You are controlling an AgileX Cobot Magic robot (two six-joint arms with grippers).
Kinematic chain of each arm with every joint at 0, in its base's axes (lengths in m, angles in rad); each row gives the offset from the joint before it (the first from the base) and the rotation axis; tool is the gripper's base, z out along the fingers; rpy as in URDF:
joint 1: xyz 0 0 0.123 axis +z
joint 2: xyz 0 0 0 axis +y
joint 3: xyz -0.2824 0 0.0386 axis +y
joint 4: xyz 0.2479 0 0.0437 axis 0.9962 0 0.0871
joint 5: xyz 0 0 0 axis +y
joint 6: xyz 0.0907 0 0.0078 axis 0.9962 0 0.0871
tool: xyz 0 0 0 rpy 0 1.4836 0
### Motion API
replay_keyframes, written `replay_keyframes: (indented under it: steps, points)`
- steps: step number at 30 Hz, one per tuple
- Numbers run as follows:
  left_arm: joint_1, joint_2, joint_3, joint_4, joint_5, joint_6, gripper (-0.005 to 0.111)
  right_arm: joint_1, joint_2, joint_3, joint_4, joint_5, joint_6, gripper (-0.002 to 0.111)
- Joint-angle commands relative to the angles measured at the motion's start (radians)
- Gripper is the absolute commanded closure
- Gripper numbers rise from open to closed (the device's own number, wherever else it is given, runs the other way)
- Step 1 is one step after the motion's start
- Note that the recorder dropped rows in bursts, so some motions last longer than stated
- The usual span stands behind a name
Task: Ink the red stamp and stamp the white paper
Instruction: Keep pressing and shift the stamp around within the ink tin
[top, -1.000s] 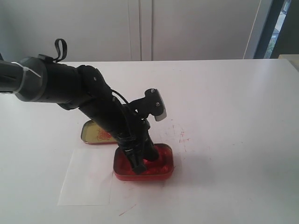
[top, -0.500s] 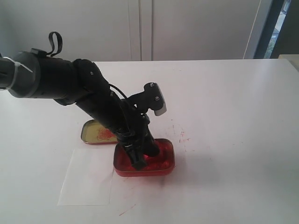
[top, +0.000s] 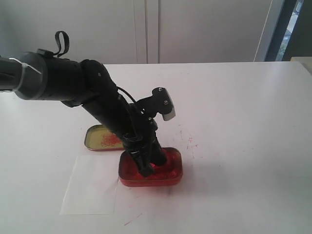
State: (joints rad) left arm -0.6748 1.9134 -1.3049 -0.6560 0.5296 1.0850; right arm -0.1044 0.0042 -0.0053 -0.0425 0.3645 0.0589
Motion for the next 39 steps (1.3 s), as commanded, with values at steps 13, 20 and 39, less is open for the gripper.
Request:
replay_keyframes:
  steps: [13, 20, 39]
  points:
    - [-0.005, -0.005, -0.035, -0.017, 0.038, -0.017, 0.107, 0.004, -0.004, 0.005, -0.002, -0.015, 0.002, 0.108]
    - [-0.001, 0.019, -0.035, -0.019, 0.03, -0.039, 0.107, 0.004, -0.004, 0.005, -0.002, -0.015, 0.002, 0.108]
    - [-0.003, -0.019, -0.04, -0.016, 0.035, -0.039, 0.107, 0.004, -0.004, 0.005, -0.002, -0.015, 0.002, 0.108]
